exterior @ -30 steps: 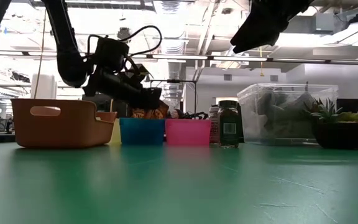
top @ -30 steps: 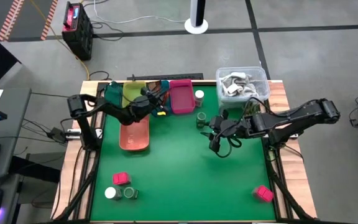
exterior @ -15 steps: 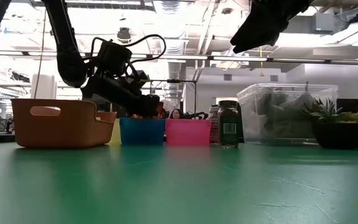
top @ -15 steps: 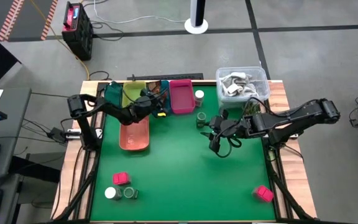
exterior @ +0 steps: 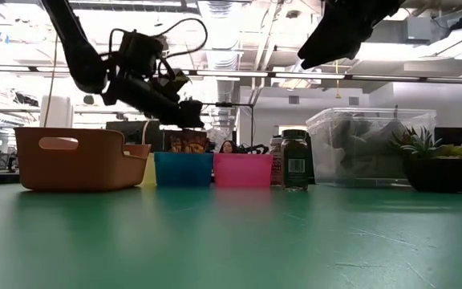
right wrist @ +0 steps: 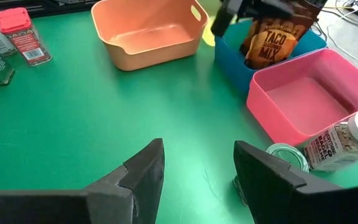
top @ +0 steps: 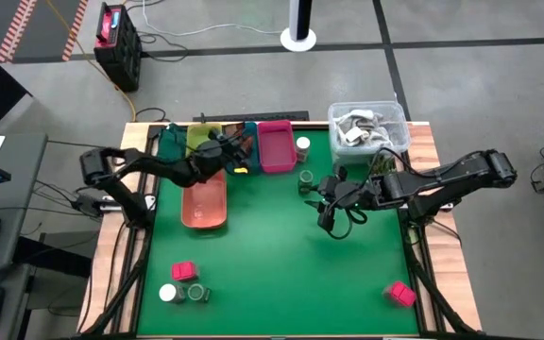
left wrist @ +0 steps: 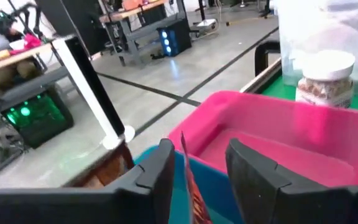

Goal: Sort spices by type
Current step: Put the orange spice bag into the blue bin, then put the top green spice bottle into the orange bin

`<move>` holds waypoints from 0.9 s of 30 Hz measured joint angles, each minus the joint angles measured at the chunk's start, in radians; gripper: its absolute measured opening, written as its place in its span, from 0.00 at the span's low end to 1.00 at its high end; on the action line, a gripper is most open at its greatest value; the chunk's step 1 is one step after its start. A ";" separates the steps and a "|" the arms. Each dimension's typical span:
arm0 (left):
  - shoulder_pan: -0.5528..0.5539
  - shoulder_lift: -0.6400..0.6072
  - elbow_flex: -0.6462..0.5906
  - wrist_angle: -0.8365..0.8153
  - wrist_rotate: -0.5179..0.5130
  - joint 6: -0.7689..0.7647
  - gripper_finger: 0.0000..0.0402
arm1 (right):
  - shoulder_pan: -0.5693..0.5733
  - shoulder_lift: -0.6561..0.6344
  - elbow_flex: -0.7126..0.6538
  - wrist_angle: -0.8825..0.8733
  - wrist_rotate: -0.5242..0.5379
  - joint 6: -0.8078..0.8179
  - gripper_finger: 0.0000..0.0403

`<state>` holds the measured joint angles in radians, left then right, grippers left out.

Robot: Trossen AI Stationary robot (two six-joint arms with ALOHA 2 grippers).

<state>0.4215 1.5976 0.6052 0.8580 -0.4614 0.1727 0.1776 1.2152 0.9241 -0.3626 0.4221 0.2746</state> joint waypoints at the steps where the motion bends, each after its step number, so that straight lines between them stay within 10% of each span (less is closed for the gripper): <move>1: -0.004 -0.022 0.000 -0.018 0.000 0.016 0.35 | 0.000 0.000 -0.004 0.002 0.000 0.004 0.55; 15: -0.185 -0.330 0.116 -0.746 0.193 -0.019 0.34 | 0.057 0.000 -0.074 -0.165 0.000 0.155 0.55; 27: -0.291 -0.124 0.280 -0.726 0.338 -0.089 0.41 | 0.052 0.000 -0.195 -0.163 0.130 0.231 0.55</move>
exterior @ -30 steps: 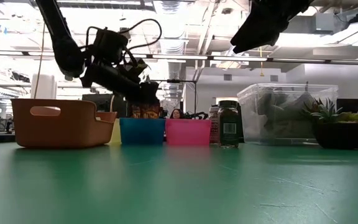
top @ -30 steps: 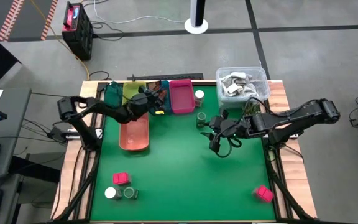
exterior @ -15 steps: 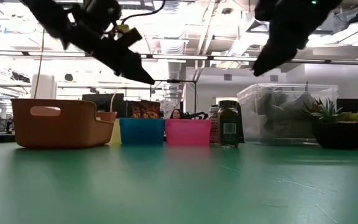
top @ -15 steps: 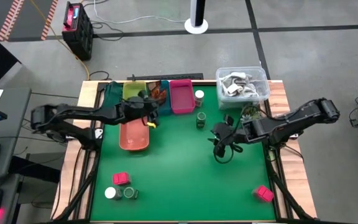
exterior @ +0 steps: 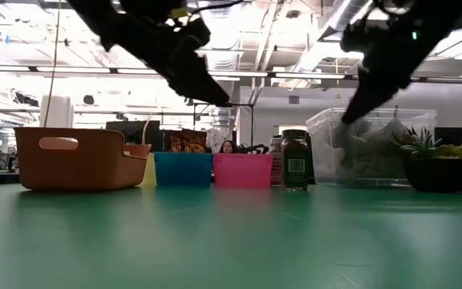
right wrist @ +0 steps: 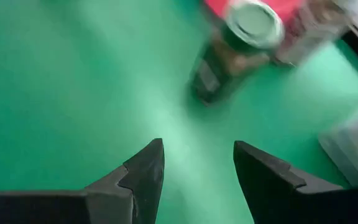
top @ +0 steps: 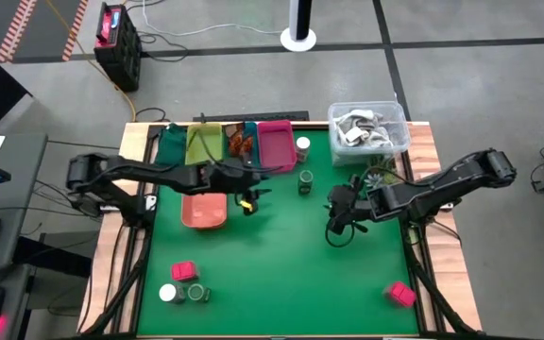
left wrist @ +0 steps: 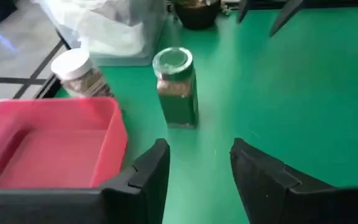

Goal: Sort spices by type
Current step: Put the top green spice bottle into the orange bin

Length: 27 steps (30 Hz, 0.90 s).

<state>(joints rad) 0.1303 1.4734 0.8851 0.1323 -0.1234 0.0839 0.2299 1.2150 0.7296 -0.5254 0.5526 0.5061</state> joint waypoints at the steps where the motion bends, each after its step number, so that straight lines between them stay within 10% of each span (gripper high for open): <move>1: 0.000 0.026 0.023 -0.001 0.001 0.000 0.43 | -0.005 0.000 -0.016 0.007 0.014 0.014 0.55; 12: 0.035 0.290 0.338 -0.079 0.006 0.080 0.67 | 0.002 0.000 -0.148 0.173 0.034 0.059 0.58; 27: 0.120 0.455 0.493 0.000 0.192 0.133 0.69 | 0.202 0.000 -0.211 0.301 0.265 0.150 0.60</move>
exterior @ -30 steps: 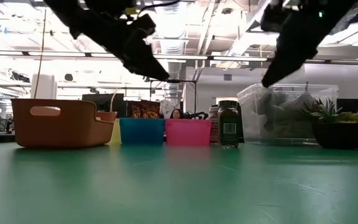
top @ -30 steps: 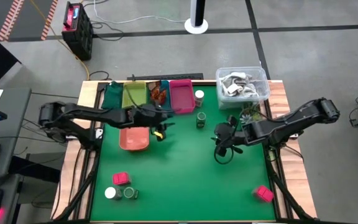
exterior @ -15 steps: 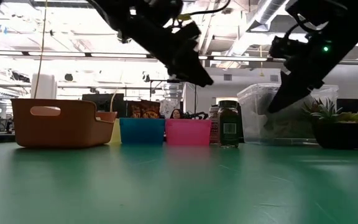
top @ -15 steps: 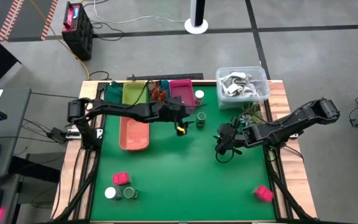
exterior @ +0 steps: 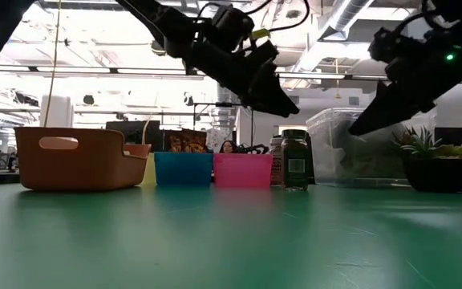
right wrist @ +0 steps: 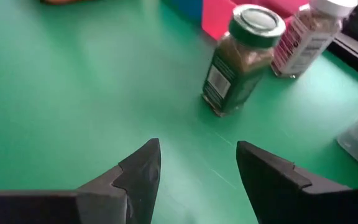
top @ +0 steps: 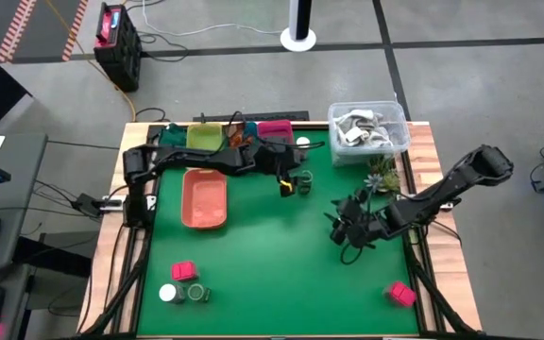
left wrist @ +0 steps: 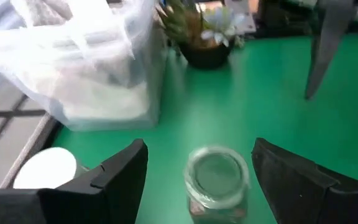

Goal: Sort spices by type
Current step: Put the top green spice bottle into the orange bin

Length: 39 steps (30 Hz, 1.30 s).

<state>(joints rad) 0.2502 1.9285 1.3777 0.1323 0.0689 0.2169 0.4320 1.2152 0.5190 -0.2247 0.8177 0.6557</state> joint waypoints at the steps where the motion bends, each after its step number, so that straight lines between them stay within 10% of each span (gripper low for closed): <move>1: 0.000 0.011 0.000 0.033 0.003 0.000 0.69 | 0.007 -0.001 0.000 0.006 0.007 0.003 0.60; 39: -0.002 0.084 -0.002 0.131 0.111 -0.038 0.69 | 0.053 0.000 0.001 0.035 0.022 0.033 0.60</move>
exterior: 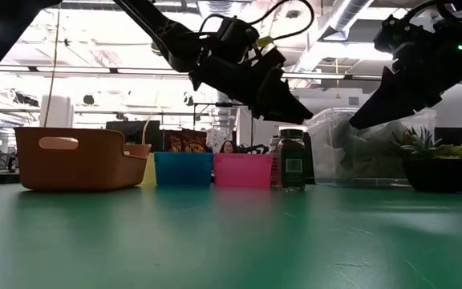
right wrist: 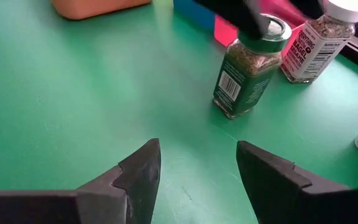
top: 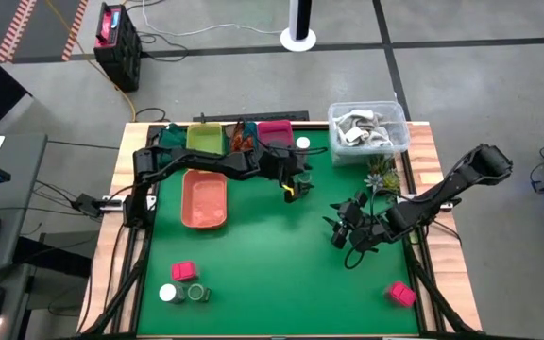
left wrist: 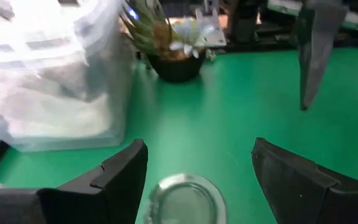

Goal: Sort spices by type
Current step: Put the top green spice bottle into the orange bin

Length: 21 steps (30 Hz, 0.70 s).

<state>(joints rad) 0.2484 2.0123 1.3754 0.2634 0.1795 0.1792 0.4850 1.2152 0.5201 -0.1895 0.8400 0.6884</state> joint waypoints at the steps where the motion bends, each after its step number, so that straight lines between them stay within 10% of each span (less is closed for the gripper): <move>1: 0.000 0.001 0.000 -0.010 0.000 -0.001 0.69 | 0.000 0.000 0.000 0.000 0.000 0.000 0.60; 21: 0.002 0.002 -0.039 -0.022 -0.079 0.018 0.69 | 0.000 0.000 0.000 0.005 -0.001 0.003 0.59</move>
<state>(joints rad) 0.2508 2.0148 1.3361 0.2417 0.1007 0.1974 0.4850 1.2152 0.5201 -0.1845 0.8394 0.6914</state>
